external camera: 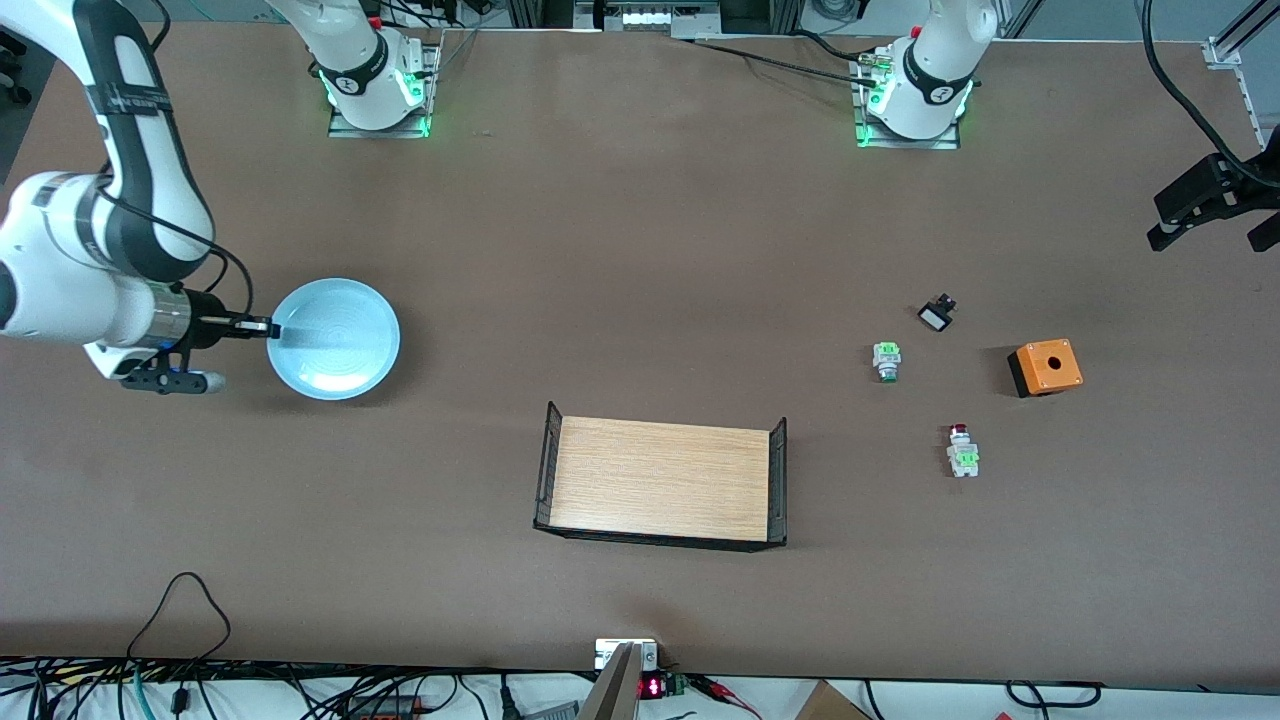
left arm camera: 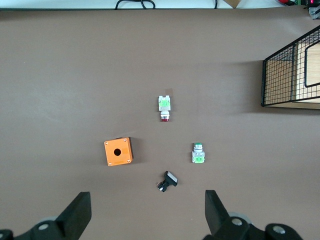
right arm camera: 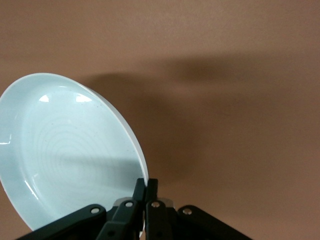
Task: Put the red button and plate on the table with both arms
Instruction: 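Lower the plate onto the table and open the right gripper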
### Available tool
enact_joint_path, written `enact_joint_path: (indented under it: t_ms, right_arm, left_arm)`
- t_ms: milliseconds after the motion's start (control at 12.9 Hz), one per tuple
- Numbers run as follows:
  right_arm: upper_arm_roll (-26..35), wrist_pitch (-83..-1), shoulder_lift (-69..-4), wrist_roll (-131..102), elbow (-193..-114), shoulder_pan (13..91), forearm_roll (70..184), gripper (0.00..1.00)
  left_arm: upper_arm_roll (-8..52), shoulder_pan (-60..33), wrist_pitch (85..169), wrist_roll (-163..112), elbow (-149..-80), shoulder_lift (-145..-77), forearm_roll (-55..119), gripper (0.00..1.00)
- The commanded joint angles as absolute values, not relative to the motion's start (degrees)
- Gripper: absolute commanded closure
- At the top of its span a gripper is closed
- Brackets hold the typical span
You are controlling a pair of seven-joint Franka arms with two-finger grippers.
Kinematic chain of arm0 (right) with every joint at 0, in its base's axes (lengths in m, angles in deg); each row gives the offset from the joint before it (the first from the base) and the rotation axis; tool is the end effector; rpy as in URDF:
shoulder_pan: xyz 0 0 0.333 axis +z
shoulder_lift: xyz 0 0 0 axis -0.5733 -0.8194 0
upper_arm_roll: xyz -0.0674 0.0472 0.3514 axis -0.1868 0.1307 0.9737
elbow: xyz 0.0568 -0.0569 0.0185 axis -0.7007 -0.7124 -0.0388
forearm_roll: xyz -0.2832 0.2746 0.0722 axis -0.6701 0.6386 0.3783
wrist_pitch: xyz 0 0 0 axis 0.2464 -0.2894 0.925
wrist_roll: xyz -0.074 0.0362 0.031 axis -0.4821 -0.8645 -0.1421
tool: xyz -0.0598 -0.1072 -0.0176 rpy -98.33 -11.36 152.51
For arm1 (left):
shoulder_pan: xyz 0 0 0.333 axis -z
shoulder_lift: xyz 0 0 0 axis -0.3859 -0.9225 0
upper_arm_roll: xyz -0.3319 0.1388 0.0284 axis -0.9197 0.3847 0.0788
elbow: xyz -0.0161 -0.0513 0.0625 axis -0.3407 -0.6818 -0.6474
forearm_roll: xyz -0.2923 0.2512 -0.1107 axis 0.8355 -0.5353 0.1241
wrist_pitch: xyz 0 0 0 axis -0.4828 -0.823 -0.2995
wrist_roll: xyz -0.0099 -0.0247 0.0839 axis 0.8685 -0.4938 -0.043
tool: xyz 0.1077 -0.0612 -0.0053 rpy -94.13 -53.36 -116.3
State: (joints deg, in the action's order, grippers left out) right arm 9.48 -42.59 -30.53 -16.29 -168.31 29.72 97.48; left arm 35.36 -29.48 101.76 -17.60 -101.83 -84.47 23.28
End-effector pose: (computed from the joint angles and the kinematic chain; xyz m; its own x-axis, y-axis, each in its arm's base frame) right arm 0.5892 -0.0478 0.3164 0.9693 -0.0333 -0.2436 -0.0664 -0.9894 -0.1288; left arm 0.5615 0.0153 0.6944 0.9942 0.0018 0.1077 0.0020 -1.0000 -0.0024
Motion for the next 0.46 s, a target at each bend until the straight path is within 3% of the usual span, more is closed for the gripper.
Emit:
enact_joint_path:
  t_ms: [0,386]
  right_arm:
    - [10.3,-47.6,-28.2,-20.8,-174.5,28.5,96.8,1.00]
    - [10.2,-60.9,-29.3,-31.3,-182.5,25.4,96.8,1.00]
  left_arm:
    - [35.3,-29.3,101.7,-17.4,-101.8,-85.1,21.7,0.00]
    - [35.2,-29.4,101.1,-17.9,-101.7,-85.0,22.3,0.00]
